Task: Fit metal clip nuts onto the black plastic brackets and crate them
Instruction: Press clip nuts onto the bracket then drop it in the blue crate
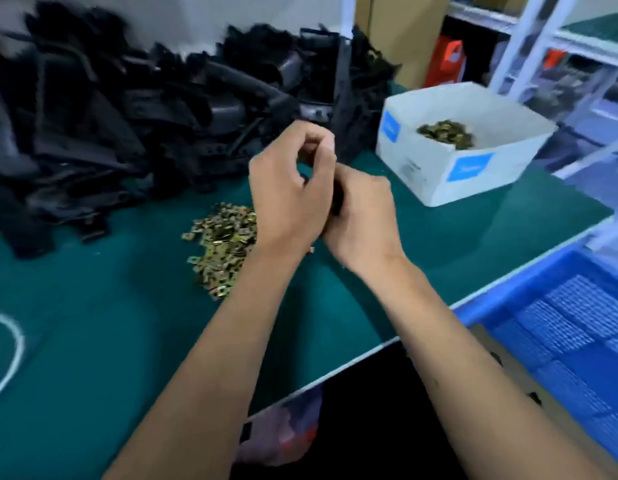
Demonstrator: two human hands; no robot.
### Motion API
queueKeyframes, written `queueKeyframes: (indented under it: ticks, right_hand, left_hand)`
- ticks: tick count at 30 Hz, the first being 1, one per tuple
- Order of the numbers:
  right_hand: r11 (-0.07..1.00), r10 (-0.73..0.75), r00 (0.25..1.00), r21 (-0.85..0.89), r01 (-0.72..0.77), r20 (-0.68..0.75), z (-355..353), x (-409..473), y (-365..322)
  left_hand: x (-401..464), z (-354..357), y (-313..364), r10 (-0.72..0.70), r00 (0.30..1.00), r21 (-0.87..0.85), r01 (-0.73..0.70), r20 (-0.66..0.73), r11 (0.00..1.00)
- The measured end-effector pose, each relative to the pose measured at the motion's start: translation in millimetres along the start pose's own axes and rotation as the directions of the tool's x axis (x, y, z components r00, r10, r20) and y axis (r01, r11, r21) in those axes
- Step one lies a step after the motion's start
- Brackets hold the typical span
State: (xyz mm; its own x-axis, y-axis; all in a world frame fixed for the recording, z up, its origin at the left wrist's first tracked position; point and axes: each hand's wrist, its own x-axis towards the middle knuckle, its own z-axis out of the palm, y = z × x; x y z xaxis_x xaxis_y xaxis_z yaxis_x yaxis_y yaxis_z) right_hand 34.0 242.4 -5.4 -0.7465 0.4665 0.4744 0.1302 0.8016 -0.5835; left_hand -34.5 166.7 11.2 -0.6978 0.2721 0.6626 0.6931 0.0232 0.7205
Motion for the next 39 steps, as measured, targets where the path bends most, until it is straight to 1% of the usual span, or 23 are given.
queueKeyframes:
  ticks: [2,4,6,7,9,10,12,16,18,21,24,27,28,30,31,32,33,34,35,36,37,38,39]
  right_hand:
    - [0.992,-0.127,0.976,0.037,0.122,0.178,32.7,12.5,-30.2]
    - [0.970,-0.239,0.919,0.030,0.242,0.313,61.6,22.4,-56.6]
    - [0.938,-0.299,0.849,-0.031,0.346,0.436,89.6,31.1,-76.9]
    - [0.920,-0.298,0.812,-0.075,0.384,0.502,100.3,35.6,-84.4]
    - [0.900,-0.252,0.738,-0.129,0.417,0.625,114.3,43.4,-92.0]
    - [0.902,-0.241,0.714,-0.119,0.415,0.658,119.7,46.1,-94.0]
    - [0.926,-0.219,0.690,-0.077,0.370,0.690,124.8,50.1,-94.7]
    - [0.928,-0.265,0.682,-0.013,0.373,0.682,126.9,48.2,-87.6]
    - [0.927,-0.291,0.705,0.010,0.375,0.647,128.5,45.0,-82.8]
    - [0.941,-0.269,0.751,0.000,0.337,0.603,131.4,41.1,-76.1]
    - [0.950,-0.260,0.770,0.012,0.311,0.582,132.4,39.5,-73.1]
    - [0.948,-0.297,0.782,0.073,0.309,0.548,132.1,40.3,-71.6]
    - [0.947,-0.311,0.797,0.101,0.304,0.518,132.3,40.5,-70.7]
    - [0.947,-0.320,0.838,0.166,0.274,0.443,132.0,40.7,-69.2]
    - [0.948,-0.305,0.859,0.217,0.233,0.411,131.7,40.8,-68.9]
    - [0.943,-0.281,0.878,0.282,0.177,0.389,131.4,40.9,-68.4]
    - [0.931,-0.253,0.893,0.346,0.120,0.372,131.4,41.2,-68.1]
    - [0.914,-0.224,0.907,0.399,0.069,0.356,131.8,41.6,-68.1]
    - [0.897,-0.193,0.919,0.441,0.023,0.344,132.3,41.9,-67.7]
    - [0.880,-0.164,0.927,0.475,-0.018,0.338,132.9,42.4,-67.0]
    - [0.865,-0.141,0.930,0.499,-0.050,0.339,133.6,43.0,-66.4]
    - [0.854,-0.128,0.929,0.515,-0.075,0.348,134.3,43.6,-65.4]
    - [0.846,-0.124,0.924,0.526,-0.092,0.362,134.8,44.1,-64.2]
  left_hand:
    - [3.5,-49.7,-29.2,-0.040,0.994,0.158,0.056,-0.101,0.986]
    - [2.8,-98.3,-59.7,-0.081,0.973,0.339,0.153,-0.218,0.928]
    - [0.7,-147.1,-87.6,-0.122,0.941,0.512,0.277,-0.317,0.813]
    - [0.6,-168.5,-99.0,-0.136,0.935,0.588,0.314,-0.328,0.745]
    - [0.8,-202.5,-115.9,-0.184,0.948,0.715,0.316,-0.259,0.624]
    - [0.6,-215.2,-122.5,-0.219,0.954,0.760,0.297,-0.207,0.578]
    - [-0.5,-229.9,-133.1,-0.281,0.951,0.805,0.266,-0.129,0.530]
    - [0.8,-234.1,-145.8,-0.348,0.925,0.768,0.331,-0.150,0.549]
    - [2.3,-234.6,-147.6,-0.341,0.928,0.747,0.334,-0.153,0.575]
    - [2.2,-235.5,-149.0,-0.256,0.954,0.743,0.286,-0.159,0.605]
    - [2.0,-234.5,-143.5,-0.126,0.984,0.714,0.180,-0.129,0.676]
    - [5.3,-233.1,-132.7,0.046,0.981,0.640,0.086,-0.188,0.763]
    - [5.4,-232.6,-127.5,0.100,0.967,0.609,0.066,-0.235,0.791]
    - [8.3,-234.3,-118.3,0.142,0.930,0.509,0.054,-0.338,0.859]
    - [11.7,-237.1,-115.3,0.121,0.913,0.423,0.060,-0.389,0.904]
    - [15.3,-240.5,-112.6,0.048,0.896,0.281,0.087,-0.441,0.956]
    - [19.5,-244.2,-109.5,-0.089,0.874,0.053,0.130,-0.478,0.990]
    - [23.3,-247.0,-103.8,-0.266,0.849,-0.231,0.176,-0.456,0.957]
    - [25.8,-250.0,-99.6,-0.435,0.821,-0.491,0.224,-0.370,0.842]
    - [25.9,-253.0,-97.3,-0.574,0.777,-0.663,0.290,-0.259,0.691]
    - [23.8,-254.5,-97.3,-0.667,0.730,-0.737,0.367,-0.151,0.567]
    - [21.1,-254.5,-98.6,-0.717,0.695,-0.752,0.442,-0.058,0.489]
    - [18.4,-252.7,-100.8,-0.742,0.670,-0.742,0.504,0.012,0.442]
